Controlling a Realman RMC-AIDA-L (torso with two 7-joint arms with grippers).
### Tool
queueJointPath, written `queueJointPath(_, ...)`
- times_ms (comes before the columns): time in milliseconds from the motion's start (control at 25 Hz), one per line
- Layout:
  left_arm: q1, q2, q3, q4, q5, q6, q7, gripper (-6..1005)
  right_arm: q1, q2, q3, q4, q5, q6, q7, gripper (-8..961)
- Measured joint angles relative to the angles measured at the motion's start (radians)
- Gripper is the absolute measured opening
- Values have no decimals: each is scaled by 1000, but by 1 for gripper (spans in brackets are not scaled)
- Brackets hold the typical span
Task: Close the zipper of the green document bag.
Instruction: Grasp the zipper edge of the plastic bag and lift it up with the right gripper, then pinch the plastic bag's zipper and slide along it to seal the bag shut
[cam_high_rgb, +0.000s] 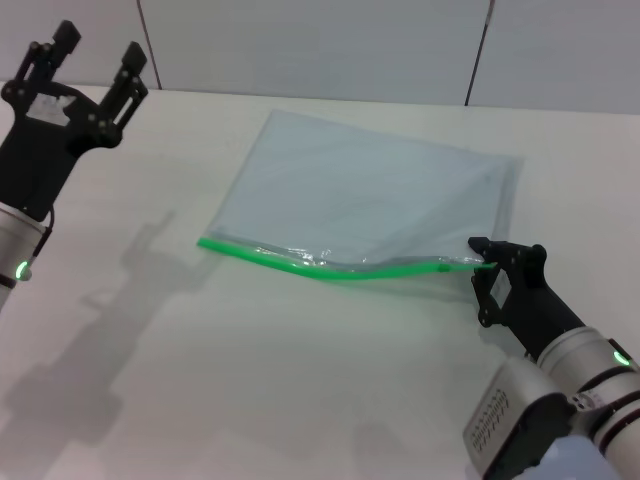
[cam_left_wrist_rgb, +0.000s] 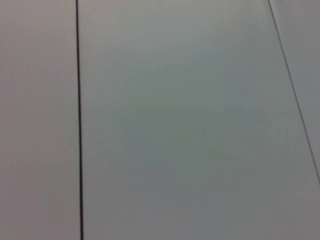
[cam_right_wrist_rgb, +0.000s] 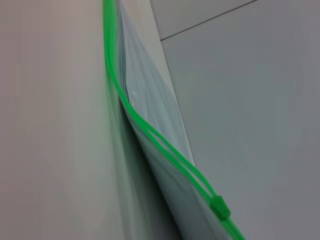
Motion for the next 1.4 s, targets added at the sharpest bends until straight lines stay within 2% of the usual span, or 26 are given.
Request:
queueJointPath(240, -24, 0, 17, 12, 69, -83, 4, 603, 21, -2, -2, -14, 26, 4, 2, 92)
queueJointPath(560, -95, 0, 18, 21, 319, -222, 123, 597, 50, -3, -2, -34, 24, 21, 3, 46)
queueJointPath(1040, -143, -6, 17, 20, 621, -247, 153, 588, 68, 0, -2, -54, 23, 38, 10, 47)
queueJointPath(1400, -159, -8, 19, 19, 686, -286, 222, 581, 69, 0, -2, -82, -28, 33, 14, 47)
